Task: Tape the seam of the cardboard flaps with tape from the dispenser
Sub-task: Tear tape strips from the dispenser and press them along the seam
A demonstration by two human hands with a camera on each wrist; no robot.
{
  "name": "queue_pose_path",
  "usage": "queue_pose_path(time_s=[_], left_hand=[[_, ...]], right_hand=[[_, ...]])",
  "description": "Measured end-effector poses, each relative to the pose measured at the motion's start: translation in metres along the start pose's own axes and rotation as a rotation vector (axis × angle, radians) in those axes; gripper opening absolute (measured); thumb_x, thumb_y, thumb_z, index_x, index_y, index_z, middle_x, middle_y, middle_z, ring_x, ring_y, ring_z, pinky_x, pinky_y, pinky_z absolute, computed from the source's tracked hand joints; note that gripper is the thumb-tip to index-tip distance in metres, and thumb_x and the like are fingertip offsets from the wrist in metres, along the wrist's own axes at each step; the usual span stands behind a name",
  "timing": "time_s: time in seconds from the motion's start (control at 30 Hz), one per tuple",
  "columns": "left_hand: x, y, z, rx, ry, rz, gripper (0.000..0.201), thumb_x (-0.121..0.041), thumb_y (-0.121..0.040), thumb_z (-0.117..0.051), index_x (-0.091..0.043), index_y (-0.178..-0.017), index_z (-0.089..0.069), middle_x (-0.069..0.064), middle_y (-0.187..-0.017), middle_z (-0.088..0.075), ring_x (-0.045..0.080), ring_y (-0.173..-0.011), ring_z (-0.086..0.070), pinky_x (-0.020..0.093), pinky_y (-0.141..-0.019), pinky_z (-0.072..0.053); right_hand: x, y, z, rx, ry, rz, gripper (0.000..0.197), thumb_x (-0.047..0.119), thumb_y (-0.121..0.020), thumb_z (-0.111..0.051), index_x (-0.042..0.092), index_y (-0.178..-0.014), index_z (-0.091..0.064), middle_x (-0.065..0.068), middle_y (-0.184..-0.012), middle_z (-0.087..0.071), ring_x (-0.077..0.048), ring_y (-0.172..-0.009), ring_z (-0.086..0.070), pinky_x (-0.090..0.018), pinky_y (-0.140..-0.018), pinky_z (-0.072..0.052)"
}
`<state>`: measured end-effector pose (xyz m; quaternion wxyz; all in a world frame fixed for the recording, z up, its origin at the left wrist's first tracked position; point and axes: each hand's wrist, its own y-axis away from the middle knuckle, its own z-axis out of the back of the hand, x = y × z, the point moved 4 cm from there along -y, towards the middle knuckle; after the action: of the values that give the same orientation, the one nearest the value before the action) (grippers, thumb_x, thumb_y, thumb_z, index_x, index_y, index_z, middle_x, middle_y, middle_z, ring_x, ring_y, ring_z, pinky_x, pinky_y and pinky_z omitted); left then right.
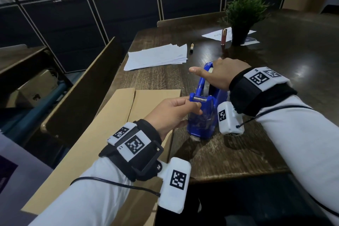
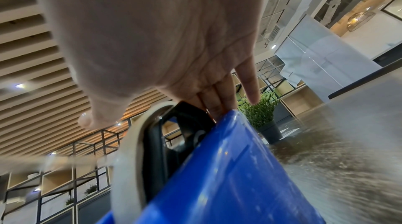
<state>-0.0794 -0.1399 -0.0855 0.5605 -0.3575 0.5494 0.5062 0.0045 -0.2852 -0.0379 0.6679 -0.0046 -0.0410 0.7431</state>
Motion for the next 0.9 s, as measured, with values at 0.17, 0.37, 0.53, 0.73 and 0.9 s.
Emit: queue_pose_path(time_s=[0.17,0.37,0.53,0.73,0.9], left_hand=[[0.0,-0.001,0.001,0.008,-0.107,-0.089,0.043,-0.017,-0.093,-0.058,-0.025,-0.051,-0.061,-0.017,-0.073,-0.066,0.009,-0.078,-0.056,0.021,-0.068,-0.045],[-0.003,-0.003,0.011,0.058,-0.184,-0.102,0.05,-0.012,-0.091,-0.06,-0.023,-0.043,-0.057,-0.018,-0.095,-0.069,0.002,-0.079,-0.063,0.03,-0.078,-0.052],[-0.011,0.004,0.021,0.077,-0.366,-0.117,0.038,-0.023,-0.092,-0.059,-0.023,-0.055,-0.065,-0.021,-0.111,-0.068,0.013,-0.091,-0.063,0.036,-0.085,-0.051],[-0.013,0.017,0.055,-0.058,-0.353,-0.137,0.027,-0.031,-0.093,-0.056,-0.018,-0.075,-0.07,-0.017,-0.113,-0.068,-0.002,-0.105,-0.061,0.034,-0.097,-0.05],[-0.017,0.028,0.073,-0.127,-0.311,-0.19,0.029,-0.032,-0.094,-0.052,-0.019,-0.077,-0.071,-0.015,-0.118,-0.066,0.001,-0.113,-0.059,0.034,-0.099,-0.048]], right_hand=[[0.0,-0.001,-0.001,0.009,-0.007,-0.005,0.105,0.084,-0.077,-0.009,0.0,-0.105,-0.065,-0.018,-0.104,-0.065,-0.023,-0.078,-0.055,-0.032,-0.067,-0.042],[-0.002,-0.004,-0.002,0.012,-0.006,-0.013,0.107,0.086,-0.074,-0.007,0.001,-0.104,-0.065,-0.018,-0.107,-0.065,-0.025,-0.08,-0.058,-0.033,-0.07,-0.045],[-0.004,-0.008,-0.005,0.012,-0.022,-0.015,0.11,0.088,-0.071,-0.006,0.005,-0.125,-0.054,-0.018,-0.124,-0.059,-0.029,-0.101,-0.06,-0.037,-0.08,-0.046],[-0.008,-0.005,-0.004,0.079,-0.227,-0.02,0.105,0.086,-0.075,-0.011,0.013,-0.149,-0.026,-0.015,-0.15,-0.037,-0.031,-0.135,-0.04,-0.042,-0.107,-0.035],[0.013,0.012,0.026,-0.097,-0.36,0.139,0.077,0.069,-0.089,-0.028,0.011,-0.137,-0.047,-0.01,-0.14,-0.05,-0.025,-0.127,-0.047,-0.039,-0.104,-0.038]])
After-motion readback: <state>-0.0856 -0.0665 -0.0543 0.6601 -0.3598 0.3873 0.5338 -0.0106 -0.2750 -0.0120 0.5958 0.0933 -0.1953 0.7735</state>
